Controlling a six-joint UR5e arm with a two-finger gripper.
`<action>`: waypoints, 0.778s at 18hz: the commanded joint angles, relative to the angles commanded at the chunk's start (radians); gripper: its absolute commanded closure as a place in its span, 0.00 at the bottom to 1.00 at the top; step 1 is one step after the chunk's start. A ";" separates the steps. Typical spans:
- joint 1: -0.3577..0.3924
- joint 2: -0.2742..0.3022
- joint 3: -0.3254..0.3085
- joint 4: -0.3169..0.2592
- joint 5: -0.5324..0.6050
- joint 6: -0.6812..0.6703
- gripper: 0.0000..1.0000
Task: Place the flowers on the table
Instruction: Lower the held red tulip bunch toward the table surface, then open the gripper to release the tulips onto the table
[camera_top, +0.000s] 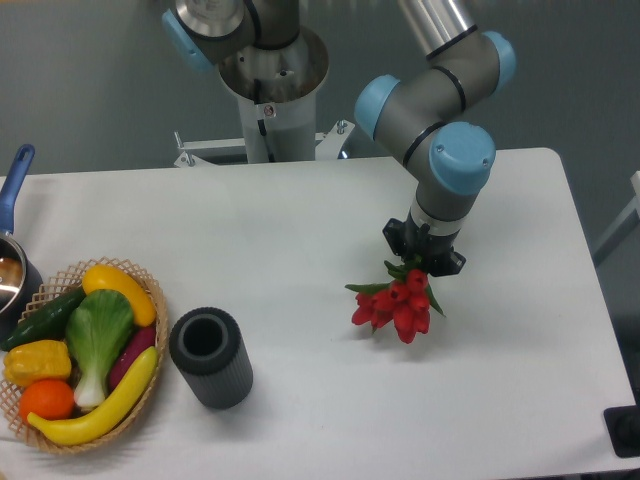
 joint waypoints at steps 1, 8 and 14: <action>-0.002 -0.009 0.002 0.002 0.000 0.000 0.70; -0.006 -0.014 0.002 0.003 0.000 0.000 0.00; 0.003 0.021 0.012 0.003 0.000 0.008 0.00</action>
